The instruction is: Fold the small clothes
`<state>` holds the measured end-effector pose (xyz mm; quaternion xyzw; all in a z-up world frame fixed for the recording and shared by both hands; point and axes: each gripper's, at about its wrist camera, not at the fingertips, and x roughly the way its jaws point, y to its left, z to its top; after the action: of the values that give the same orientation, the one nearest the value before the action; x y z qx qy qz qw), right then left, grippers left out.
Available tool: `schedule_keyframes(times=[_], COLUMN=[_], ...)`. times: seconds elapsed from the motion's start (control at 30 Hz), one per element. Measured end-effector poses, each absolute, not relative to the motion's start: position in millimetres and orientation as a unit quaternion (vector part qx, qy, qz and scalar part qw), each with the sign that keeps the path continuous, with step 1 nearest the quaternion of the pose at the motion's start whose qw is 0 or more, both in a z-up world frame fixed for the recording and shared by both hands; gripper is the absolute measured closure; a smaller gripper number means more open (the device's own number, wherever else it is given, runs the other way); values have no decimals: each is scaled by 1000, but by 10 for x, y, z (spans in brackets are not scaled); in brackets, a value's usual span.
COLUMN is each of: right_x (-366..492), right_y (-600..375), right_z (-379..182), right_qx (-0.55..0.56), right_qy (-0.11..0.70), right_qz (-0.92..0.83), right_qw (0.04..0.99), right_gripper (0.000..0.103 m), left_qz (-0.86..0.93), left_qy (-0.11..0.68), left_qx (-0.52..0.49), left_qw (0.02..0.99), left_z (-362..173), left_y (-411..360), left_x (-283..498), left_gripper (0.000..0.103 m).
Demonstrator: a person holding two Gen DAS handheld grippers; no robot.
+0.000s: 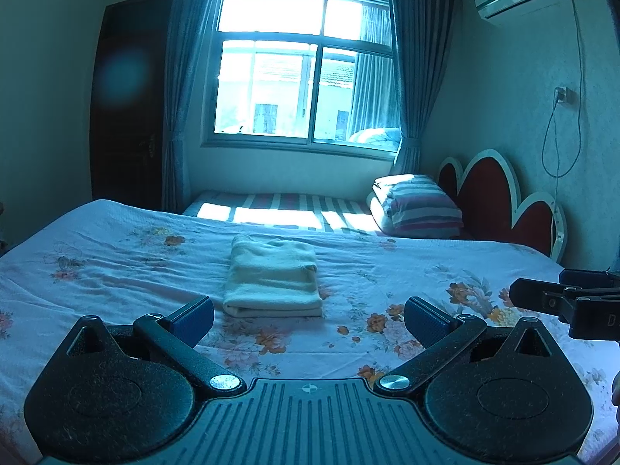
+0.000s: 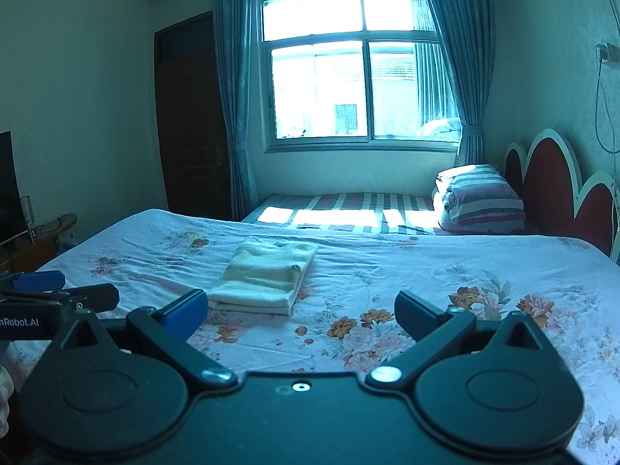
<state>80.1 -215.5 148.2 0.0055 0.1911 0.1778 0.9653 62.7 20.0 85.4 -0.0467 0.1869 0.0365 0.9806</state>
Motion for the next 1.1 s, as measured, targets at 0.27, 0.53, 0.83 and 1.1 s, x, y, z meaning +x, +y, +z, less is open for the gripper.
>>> schedule_keyframes(times=[0.27,0.53,0.83,1.1], right_x=[808,824,811,810], right_y=[-2128,-2108,-2131,-2129], right_z=[1479,1472,1469,1454], right_qx=[5,4,3,1], right_qy=[187,188,188,190], right_qz=[179,181,182,186], right_qw=[966,965,965,964], right_gripper=[0,0,0,0], left_qz=[36,37,39,40], left_qy=[187,187,184,175], left_qx=[-46,-46,-48,-49], left_qw=[981,981,981,983], left_z=[852,854,840,854], left_y=[203,204,194,160], left_x=[646,642,639,607], left_gripper=[0,0,0,0])
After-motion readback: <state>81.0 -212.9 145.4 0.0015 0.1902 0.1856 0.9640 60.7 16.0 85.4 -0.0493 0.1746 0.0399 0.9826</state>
